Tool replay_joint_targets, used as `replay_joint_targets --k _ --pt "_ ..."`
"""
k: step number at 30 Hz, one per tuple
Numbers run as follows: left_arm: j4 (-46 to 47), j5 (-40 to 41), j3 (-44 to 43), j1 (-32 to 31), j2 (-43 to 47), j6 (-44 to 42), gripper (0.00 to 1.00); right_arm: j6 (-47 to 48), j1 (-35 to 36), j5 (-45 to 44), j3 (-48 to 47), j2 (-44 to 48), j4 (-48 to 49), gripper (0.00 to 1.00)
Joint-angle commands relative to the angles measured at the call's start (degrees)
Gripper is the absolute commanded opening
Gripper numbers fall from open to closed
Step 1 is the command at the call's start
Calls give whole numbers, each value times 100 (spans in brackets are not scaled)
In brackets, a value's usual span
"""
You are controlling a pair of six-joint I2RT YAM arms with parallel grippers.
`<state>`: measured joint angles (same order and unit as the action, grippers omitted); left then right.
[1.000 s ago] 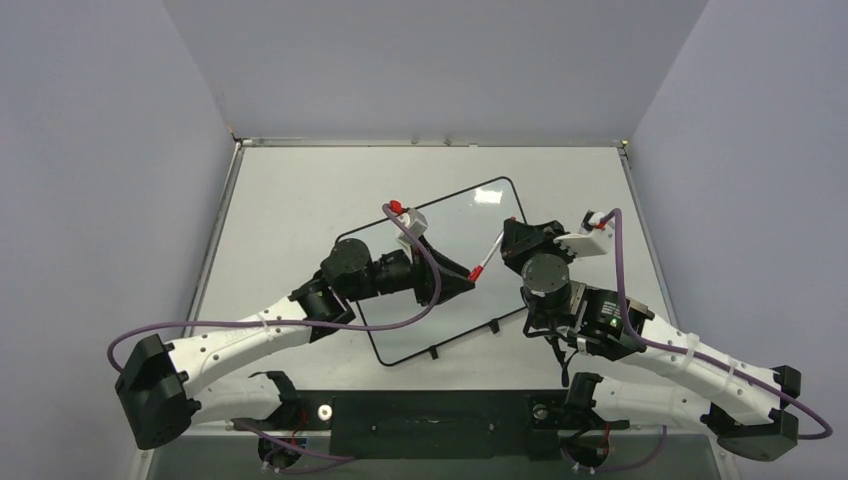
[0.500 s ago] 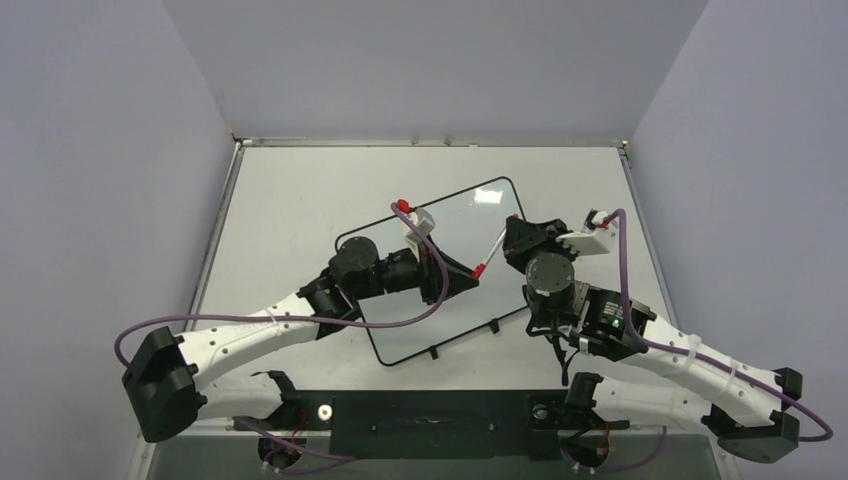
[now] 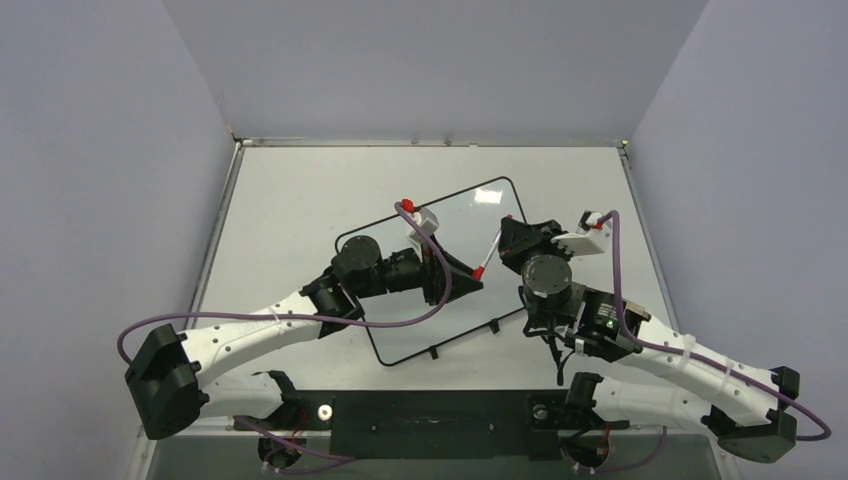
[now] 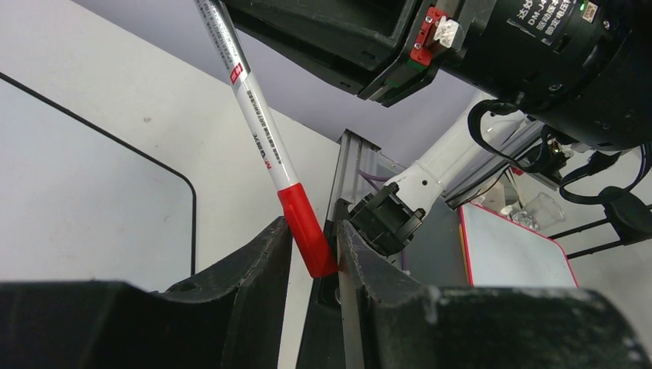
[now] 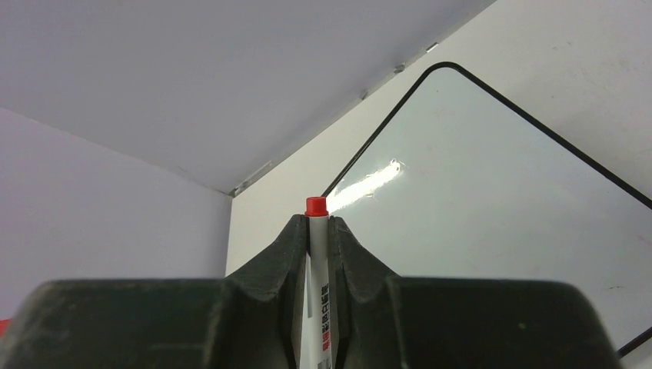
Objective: Write a sentence on the whiteboard
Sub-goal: Pick up the whiteboard marker at the center of the board, then open the pen cap.
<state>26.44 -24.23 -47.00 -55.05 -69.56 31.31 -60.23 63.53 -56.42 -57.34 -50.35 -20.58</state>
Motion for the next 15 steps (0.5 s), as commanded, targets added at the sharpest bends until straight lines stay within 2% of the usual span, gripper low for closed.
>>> replay_joint_targets --k 1,4,6,7,9,15 --pt "490 19 -221 -27 30 41 26 46 115 230 56 42 233 0" --pt "502 25 -207 -28 27 52 24 57 119 232 65 38 253 0" --pt "503 59 -194 -24 10 67 17 77 142 233 76 30 278 0" --pt "503 81 -186 -24 7 79 6 84 158 238 88 44 293 0" --pt "511 213 -149 -24 11 122 0 101 188 230 122 95 326 0" --pt "259 571 -107 -24 171 -5 0 639 220 738 504 487 725 0"
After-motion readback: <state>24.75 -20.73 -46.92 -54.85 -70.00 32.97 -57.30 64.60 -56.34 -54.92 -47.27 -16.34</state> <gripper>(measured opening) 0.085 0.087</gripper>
